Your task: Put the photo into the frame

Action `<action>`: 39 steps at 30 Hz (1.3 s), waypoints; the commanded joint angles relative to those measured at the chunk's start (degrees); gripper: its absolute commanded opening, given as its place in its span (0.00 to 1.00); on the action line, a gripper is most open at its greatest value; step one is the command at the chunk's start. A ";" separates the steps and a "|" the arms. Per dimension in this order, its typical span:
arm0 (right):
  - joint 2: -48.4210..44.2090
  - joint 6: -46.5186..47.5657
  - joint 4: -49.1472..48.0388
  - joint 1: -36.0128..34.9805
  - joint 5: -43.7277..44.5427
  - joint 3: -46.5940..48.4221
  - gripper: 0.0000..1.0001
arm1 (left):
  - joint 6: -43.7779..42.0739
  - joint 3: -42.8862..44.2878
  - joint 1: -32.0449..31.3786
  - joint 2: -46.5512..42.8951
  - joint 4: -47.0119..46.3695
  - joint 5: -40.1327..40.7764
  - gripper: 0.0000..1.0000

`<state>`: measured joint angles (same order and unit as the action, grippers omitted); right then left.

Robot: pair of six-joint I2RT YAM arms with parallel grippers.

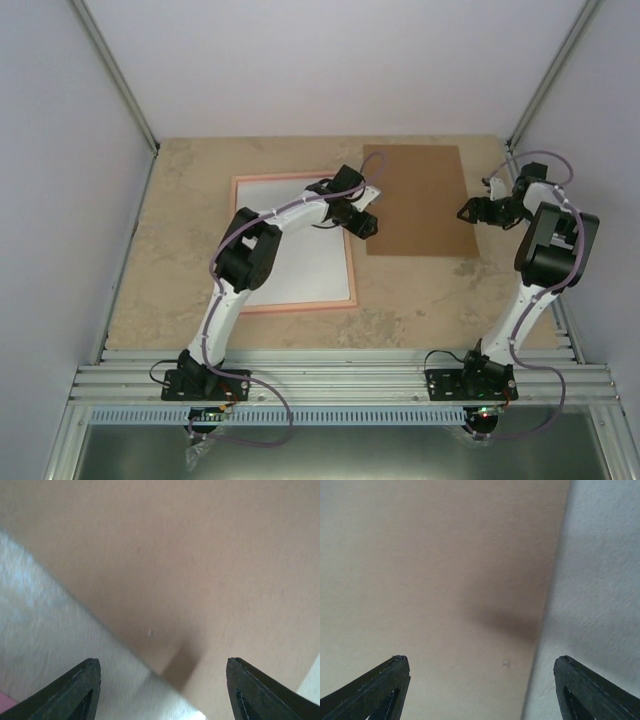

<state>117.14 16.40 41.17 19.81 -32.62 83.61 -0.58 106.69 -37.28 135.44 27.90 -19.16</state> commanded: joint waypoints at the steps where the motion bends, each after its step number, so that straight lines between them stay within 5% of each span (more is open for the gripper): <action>1: 3.84 -1.37 -0.90 0.23 3.25 4.76 0.80 | -2.05 -6.38 2.00 -3.97 3.41 3.86 0.70; 11: 12.35 -3.39 -1.99 -1.48 2.90 12.37 0.77 | -0.48 -16.29 9.90 -10.98 0.58 -4.08 0.72; 22: 12.72 -4.43 -2.85 -6.28 0.93 7.55 0.69 | 19.70 -3.73 9.88 -1.15 -6.46 -16.32 0.74; 27: 13.00 -4.70 -3.37 -8.35 0.28 5.76 0.67 | 26.29 -0.23 9.46 2.71 -6.24 -13.38 0.71; 39: 5.60 -3.97 -0.21 -12.62 -2.97 -5.95 0.66 | 17.75 -20.07 9.59 -11.03 -4.19 -16.44 0.59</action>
<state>123.39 12.80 31.09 8.97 -34.15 85.30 21.23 92.27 -26.98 128.86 19.88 -33.58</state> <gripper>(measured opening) 0.660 0.598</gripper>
